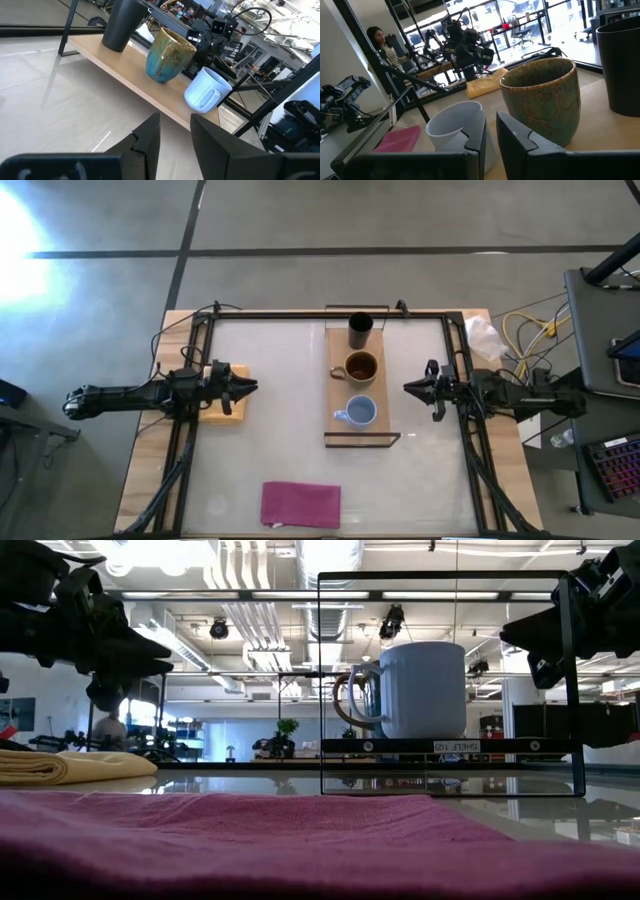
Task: Stack small to large cups/mugs on shelf
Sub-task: Return to Home Position
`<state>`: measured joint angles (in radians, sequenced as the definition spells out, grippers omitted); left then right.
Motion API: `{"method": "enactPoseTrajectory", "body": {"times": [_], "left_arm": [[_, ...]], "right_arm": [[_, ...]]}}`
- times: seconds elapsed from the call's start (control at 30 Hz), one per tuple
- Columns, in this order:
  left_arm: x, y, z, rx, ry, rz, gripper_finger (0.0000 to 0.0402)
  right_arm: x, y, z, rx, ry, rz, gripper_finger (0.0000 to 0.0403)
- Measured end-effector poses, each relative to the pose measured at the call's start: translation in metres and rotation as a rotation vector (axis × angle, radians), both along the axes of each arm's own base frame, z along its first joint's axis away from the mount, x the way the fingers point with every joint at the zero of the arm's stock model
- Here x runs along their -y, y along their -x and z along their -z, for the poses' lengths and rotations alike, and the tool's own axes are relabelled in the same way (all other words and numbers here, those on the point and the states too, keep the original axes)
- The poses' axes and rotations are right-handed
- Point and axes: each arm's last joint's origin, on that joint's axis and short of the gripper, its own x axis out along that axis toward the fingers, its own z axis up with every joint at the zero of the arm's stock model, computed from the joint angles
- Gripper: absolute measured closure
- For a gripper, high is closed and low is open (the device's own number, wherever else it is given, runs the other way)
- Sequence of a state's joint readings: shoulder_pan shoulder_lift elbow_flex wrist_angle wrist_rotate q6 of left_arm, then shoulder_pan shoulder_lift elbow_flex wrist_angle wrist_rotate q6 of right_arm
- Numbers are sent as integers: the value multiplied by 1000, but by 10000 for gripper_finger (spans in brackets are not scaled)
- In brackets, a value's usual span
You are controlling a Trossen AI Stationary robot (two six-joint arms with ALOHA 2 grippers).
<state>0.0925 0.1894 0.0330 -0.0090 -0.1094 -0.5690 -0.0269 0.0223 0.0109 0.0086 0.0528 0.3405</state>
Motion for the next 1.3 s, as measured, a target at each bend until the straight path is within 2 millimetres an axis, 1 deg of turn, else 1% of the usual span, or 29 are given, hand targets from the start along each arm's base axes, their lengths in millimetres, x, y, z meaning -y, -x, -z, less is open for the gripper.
{"method": "enactPoseTrajectory", "body": {"times": [1.3], "left_arm": [[0,-1,1,-12,1,0,308]], "right_arm": [[0,0,0,-1,0,0,364]]}}
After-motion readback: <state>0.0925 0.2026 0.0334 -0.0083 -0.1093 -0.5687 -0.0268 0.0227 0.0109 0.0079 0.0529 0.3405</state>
